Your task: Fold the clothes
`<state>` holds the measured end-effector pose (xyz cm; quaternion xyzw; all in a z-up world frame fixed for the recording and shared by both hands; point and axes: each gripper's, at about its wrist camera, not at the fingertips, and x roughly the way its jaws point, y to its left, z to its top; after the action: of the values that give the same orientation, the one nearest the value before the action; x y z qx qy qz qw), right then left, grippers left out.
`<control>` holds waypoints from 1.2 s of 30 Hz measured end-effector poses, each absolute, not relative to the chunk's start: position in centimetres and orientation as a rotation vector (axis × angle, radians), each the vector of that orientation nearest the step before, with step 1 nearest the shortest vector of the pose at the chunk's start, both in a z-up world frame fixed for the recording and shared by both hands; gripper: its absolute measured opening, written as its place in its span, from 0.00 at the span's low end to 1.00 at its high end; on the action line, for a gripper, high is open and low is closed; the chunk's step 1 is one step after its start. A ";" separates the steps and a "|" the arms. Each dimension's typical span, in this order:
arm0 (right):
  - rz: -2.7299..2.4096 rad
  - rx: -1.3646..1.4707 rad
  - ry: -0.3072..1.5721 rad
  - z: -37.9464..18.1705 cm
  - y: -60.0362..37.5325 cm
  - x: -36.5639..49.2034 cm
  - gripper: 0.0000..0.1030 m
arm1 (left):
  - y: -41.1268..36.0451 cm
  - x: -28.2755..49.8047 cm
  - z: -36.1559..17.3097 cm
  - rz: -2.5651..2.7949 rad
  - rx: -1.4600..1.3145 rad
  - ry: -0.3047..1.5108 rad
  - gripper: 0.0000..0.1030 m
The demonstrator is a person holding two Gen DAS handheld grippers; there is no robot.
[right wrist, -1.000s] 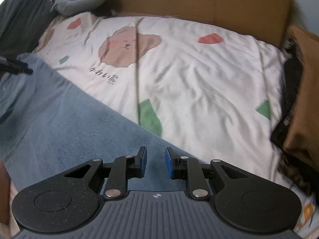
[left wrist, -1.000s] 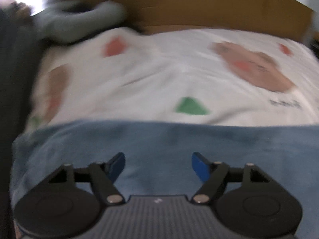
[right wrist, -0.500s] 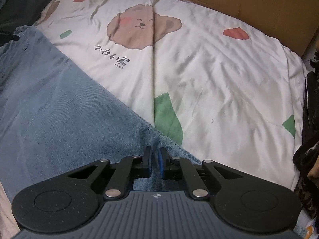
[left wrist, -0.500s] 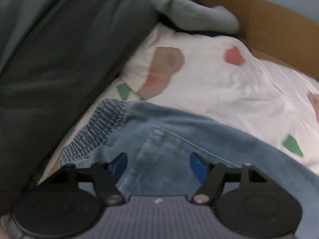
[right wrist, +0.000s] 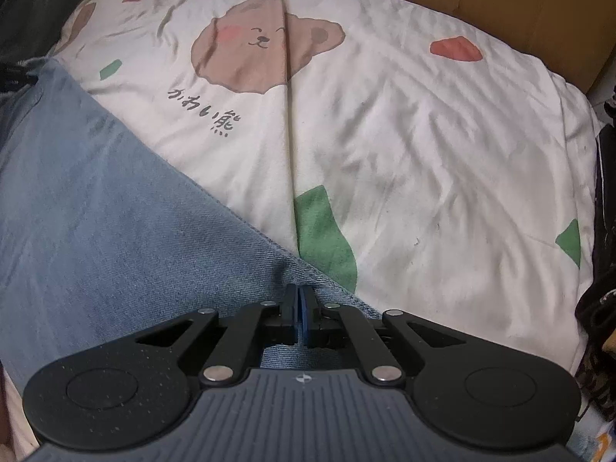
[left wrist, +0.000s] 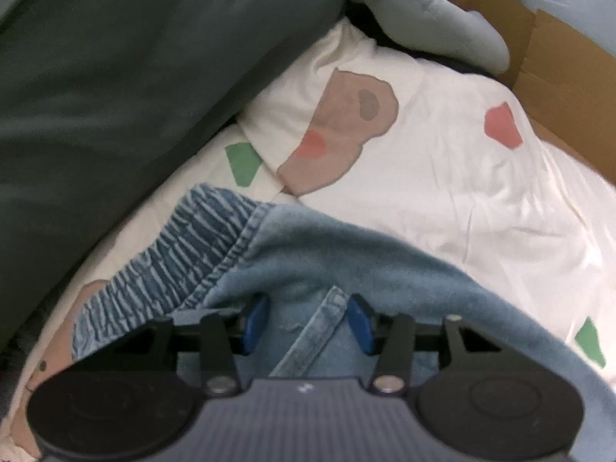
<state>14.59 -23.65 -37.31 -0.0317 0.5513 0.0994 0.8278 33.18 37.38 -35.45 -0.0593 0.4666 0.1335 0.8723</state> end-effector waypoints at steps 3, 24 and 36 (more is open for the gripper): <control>0.204 -0.049 1.187 -37.3 -23.8 14.8 0.05 | 37.4 33.8 -34.9 0.274 -0.106 1.004 0.51; 0.245 0.017 1.089 -25.0 -23.9 14.7 0.08 | 37.5 14.6 -20.3 0.379 -0.207 1.035 0.56; 0.438 -0.073 1.002 -14.1 -18.8 16.7 0.22 | 36.6 6.4 -15.1 0.369 -0.278 0.973 0.66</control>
<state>16.67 -18.77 -14.11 -0.0346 0.4762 0.2081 0.8537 6.38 36.57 -15.09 -0.1324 0.4634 0.1758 0.8584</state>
